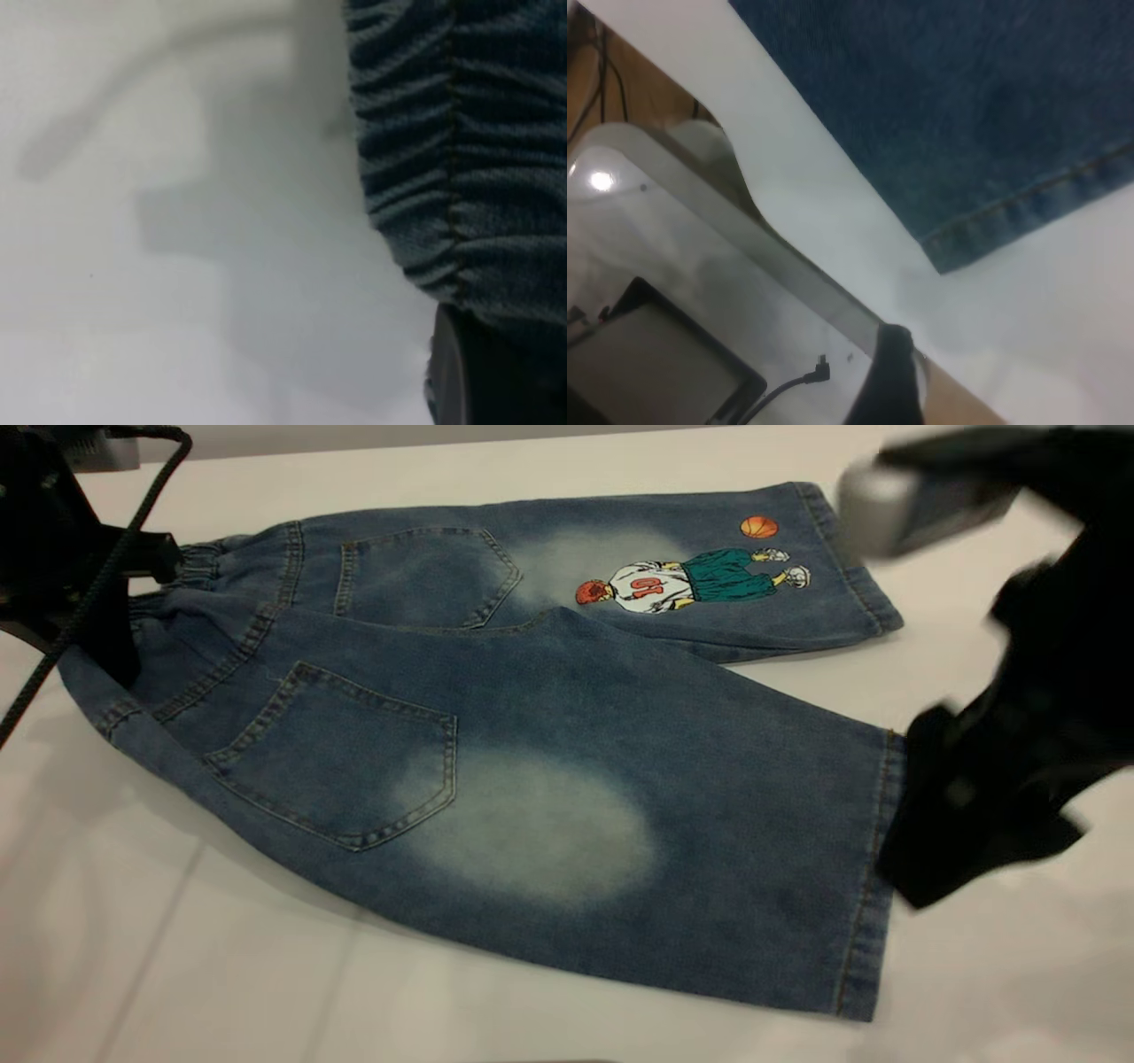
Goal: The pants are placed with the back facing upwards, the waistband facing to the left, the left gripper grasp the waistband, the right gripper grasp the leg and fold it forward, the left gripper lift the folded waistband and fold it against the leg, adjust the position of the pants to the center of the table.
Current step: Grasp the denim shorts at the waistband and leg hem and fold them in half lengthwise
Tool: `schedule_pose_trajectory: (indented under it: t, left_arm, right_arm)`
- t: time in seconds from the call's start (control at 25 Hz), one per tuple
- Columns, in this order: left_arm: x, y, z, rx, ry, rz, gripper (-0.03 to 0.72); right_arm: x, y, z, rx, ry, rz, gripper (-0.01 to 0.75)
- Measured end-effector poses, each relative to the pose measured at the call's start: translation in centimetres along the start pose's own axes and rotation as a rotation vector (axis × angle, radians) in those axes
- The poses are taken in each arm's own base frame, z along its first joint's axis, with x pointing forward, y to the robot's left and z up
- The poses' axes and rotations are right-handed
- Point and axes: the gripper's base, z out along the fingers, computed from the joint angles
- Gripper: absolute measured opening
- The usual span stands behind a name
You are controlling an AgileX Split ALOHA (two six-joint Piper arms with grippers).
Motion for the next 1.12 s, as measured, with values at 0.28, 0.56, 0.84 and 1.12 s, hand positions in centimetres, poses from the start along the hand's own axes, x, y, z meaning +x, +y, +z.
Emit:
schedule_pose_trajectory:
  t: [0.28,0.56,0.84,1.12]
  left_arm:
    - [0.0,0.0,0.0,0.001,0.003,-0.001,0.09]
    - [0.0,0.0,0.0,0.001,0.004,-0.007,0.09]
    - [0.1,0.0,0.0,0.002,0.008,-0.01,0.09]
    - [0.1,0.0,0.0,0.003,0.008,-0.012,0.09]
  right_arm:
    - [0.0,0.7,4.2,0.031,0.073,-0.025,0.564]
    - [0.1,0.1,6.8,0.076,0.082,-0.016,0.564]
    - [0.3,0.5,8.6,0.103,0.087,-0.054,0.564]
    - [-0.2,0.4,9.5,0.134,0.044,-0.065,0.545]
